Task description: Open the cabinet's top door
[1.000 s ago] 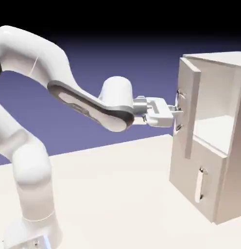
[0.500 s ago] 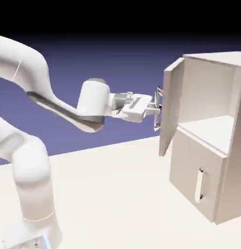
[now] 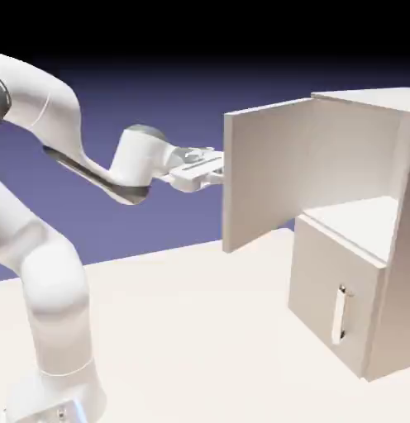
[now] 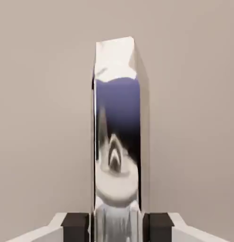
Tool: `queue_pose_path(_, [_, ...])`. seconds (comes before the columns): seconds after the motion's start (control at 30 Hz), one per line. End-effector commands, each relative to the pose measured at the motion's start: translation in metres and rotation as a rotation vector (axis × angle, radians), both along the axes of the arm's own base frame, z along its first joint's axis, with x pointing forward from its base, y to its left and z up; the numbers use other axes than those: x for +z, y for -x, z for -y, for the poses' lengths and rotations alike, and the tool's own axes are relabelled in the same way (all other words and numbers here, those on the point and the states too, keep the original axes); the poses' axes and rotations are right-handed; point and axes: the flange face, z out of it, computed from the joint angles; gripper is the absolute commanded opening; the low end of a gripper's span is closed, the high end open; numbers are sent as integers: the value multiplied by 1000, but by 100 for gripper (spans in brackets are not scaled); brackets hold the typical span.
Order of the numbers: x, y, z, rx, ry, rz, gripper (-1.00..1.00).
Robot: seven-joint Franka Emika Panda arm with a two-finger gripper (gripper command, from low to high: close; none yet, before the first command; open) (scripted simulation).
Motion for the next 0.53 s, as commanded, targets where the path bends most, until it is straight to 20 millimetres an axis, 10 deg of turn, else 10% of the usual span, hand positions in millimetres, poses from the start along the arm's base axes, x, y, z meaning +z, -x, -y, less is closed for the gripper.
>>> queue_pose_path(0.0, [0,-1,-7,-24,0,0,-100])
queue_pose_path(0.5, [0,-28,-96,-356,0,0,-100])
